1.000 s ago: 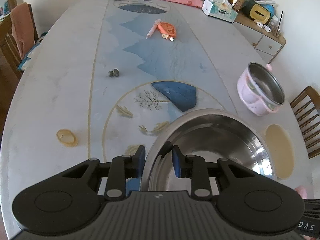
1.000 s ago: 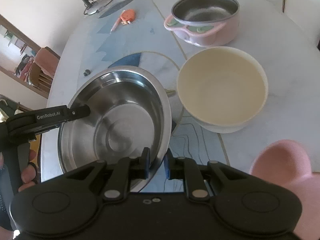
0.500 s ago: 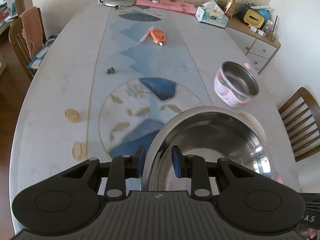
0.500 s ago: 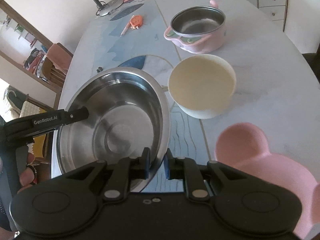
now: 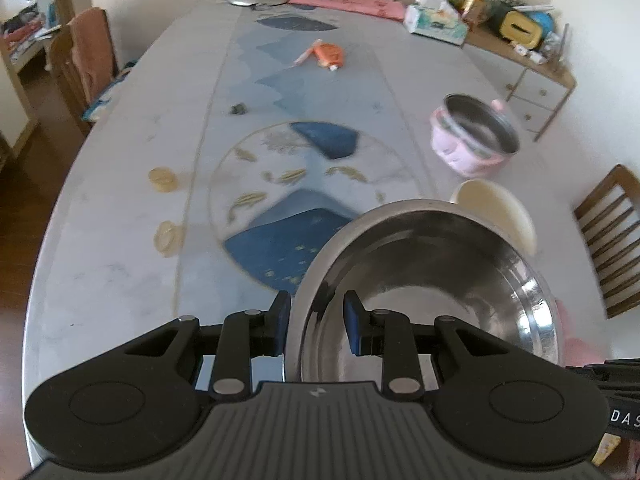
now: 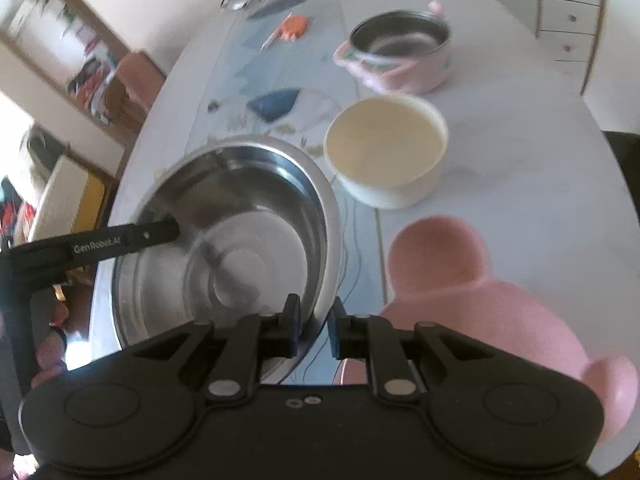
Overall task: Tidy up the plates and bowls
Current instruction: 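Lift the steel basin with both tools and carry it toward the cream bowl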
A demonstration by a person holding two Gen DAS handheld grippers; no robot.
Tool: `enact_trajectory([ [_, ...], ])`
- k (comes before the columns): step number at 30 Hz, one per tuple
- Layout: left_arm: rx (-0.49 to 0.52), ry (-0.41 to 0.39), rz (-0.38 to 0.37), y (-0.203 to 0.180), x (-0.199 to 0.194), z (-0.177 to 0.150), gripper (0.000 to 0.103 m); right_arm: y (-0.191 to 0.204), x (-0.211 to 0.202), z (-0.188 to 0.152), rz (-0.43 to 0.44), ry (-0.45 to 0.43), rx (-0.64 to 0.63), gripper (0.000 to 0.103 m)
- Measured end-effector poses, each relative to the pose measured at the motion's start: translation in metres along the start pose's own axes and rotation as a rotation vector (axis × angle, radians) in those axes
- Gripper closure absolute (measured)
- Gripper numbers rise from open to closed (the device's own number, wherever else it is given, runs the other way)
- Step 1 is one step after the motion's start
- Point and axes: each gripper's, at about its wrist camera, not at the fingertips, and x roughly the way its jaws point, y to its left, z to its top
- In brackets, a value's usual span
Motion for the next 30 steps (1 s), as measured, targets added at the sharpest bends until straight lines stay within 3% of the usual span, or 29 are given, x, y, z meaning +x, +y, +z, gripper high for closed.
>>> enact_trajectory([
  [9,-0.046,0.058,0.049,0.032,0.018,-0.03,0.076,0.018,0.041,-0.014,0.003,0.105,-0.066,0.087],
  [30,-0.012,0.11,-0.002,0.039,0.034,-0.052,0.076,0.023,0.058,-0.021,-0.094,0.125,-0.062,0.084],
])
